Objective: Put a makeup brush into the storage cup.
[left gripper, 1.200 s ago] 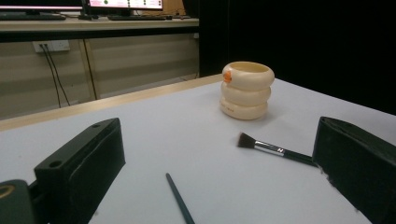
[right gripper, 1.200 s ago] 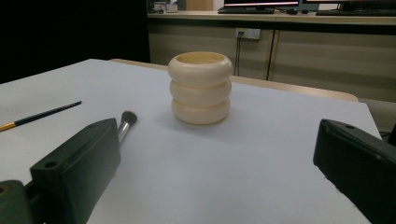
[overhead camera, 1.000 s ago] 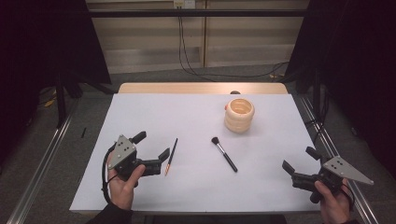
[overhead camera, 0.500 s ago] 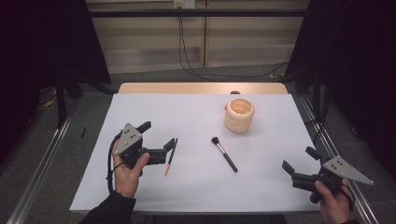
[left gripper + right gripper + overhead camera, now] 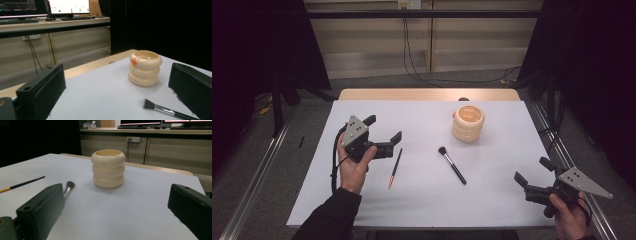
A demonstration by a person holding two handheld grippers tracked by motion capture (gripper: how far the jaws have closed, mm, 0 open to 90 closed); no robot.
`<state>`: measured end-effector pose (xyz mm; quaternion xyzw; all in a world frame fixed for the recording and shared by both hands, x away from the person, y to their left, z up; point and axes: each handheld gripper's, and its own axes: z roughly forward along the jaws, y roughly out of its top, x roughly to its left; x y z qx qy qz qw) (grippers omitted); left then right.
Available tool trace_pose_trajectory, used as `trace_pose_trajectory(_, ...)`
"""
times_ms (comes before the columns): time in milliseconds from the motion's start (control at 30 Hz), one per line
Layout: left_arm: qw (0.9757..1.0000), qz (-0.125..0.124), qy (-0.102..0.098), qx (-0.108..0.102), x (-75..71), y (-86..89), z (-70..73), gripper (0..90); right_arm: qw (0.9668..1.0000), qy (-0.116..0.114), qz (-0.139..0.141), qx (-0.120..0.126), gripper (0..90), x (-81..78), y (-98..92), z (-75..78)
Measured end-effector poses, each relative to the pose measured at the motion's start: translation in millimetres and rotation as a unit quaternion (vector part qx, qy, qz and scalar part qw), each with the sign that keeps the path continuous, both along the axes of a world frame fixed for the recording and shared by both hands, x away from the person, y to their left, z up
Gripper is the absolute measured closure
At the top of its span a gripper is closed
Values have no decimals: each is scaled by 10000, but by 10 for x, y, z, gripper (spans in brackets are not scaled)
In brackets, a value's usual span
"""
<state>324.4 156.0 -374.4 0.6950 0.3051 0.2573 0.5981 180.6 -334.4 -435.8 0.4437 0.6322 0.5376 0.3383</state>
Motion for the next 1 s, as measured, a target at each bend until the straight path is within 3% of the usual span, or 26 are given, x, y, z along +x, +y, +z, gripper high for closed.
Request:
trace_pose_trajectory(233, 10000, -40, 17, 47, 109, -95, 45, 8, 10000, 7, 14, -25, 3, -2, -2, -1)
trace_pose_trajectory(567, 9994, -38, 1, 341, 207, -140, 71, 11, 10000, 22, -19, -18, 2, 1, 0, -3)
trace_pose_trajectory(667, 9993, -75, 114, 362, 235, -148, 91, 12, 10000, 24, -20, -16, 2, 0, -2, -3)
trace_pose_trajectory(767, 9976, -153, 274, 612, 252, -177, 90, 32, 10000, 32, -9, -13, 2, -1, -4, -3)
trace_pose_trajectory(1000, 9941, -302, 618, 839, 303, -206, 104, 28, 10000, 45, 7, -6, 2, 0, -11, -4)
